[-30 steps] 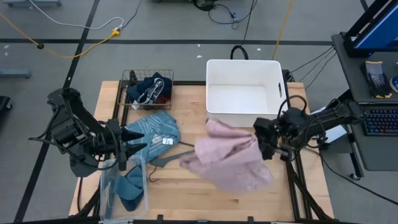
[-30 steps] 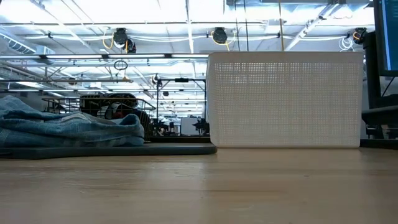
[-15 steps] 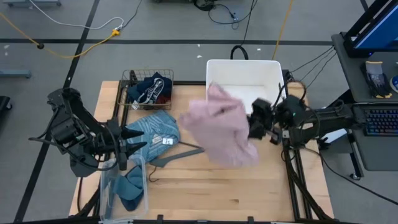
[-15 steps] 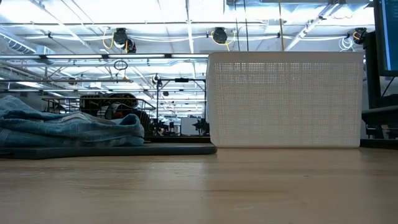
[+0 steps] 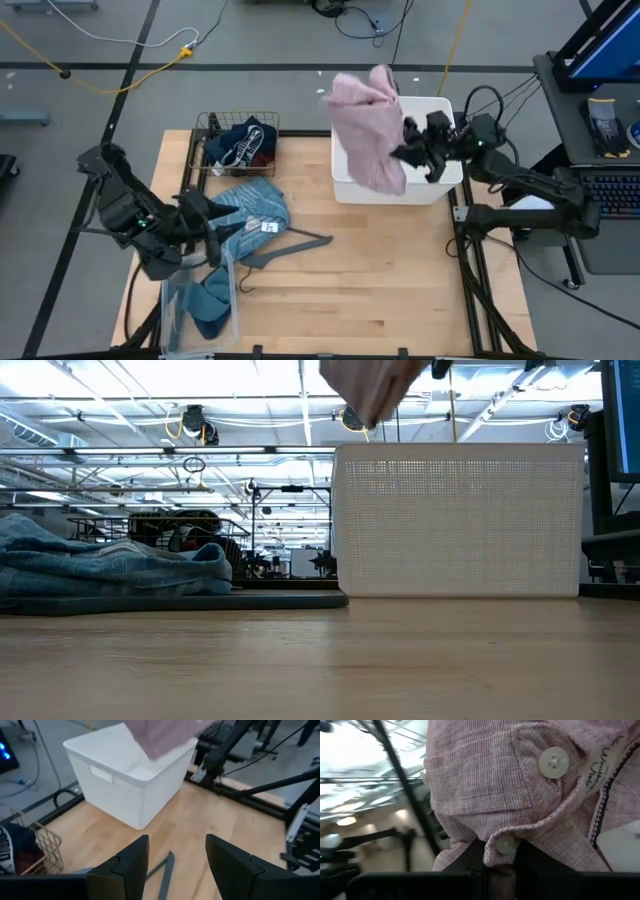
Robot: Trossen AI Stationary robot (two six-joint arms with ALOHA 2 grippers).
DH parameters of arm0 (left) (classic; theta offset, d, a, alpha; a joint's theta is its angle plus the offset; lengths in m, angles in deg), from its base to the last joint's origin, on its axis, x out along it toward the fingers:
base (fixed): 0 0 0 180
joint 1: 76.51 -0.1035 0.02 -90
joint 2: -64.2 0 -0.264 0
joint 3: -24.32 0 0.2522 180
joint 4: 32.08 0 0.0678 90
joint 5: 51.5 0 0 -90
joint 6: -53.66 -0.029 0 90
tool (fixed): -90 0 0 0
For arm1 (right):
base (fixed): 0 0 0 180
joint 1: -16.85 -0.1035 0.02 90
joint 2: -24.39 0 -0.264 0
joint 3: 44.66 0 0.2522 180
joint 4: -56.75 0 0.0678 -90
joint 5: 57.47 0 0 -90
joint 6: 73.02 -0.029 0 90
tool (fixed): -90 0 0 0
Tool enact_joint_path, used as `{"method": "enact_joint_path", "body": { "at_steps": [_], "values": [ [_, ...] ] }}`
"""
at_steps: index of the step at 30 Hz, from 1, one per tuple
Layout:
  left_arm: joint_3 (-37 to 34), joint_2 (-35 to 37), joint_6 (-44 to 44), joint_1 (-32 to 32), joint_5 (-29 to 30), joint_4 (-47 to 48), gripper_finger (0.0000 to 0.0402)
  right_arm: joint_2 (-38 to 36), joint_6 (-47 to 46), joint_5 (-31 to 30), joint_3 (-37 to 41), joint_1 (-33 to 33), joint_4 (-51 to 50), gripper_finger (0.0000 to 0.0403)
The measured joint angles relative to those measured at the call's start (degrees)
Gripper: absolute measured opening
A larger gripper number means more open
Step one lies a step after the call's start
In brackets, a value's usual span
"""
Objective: Pick & Place Cloths
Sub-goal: Put the pink shirt into the white bin
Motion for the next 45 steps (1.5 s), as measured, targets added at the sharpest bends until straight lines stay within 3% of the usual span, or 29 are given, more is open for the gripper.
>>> {"method": "enact_joint_path", "body": {
  "at_steps": [8, 15, 21, 29, 34, 45],
  "values": [
    [-0.9, 0.0, -9.9, -8.8, -9.0, -5.8, 0.0200, -1.1, 7.6, 1.8, 0.0, 13.2, -7.8, 0.0041],
    [-0.9, 0.0, -23.6, -17.9, -19.8, -14.7, 0.0200, -1.1, 18.0, 1.8, 0.0, 19.5, -21.5, 0.0041],
    [-0.9, 0.0, -30.0, -26.1, -30.4, -18.3, 0.0200, -1.2, 31.2, 0.3, -2.1, 20.6, -35.9, 0.0041],
    [-0.9, 0.0, -37.3, -33.4, -40.0, -22.4, 0.0200, -1.2, 48.8, -13.6, -9.1, 20.5, -60.1, 0.0040],
    [-1.6, 0.0, -39.2, -36.7, -44.3, -23.8, 0.0200, -0.2, 55.5, -18.1, -9.6, 20.5, -63.6, 0.0040],
    [-12.3, 0.4, -38.6, -42.3, -55.3, -35.2, 0.0200, 11.0, 64.2, -22.7, -9.6, 20.3, -68.1, 0.0040]
  ]
}}
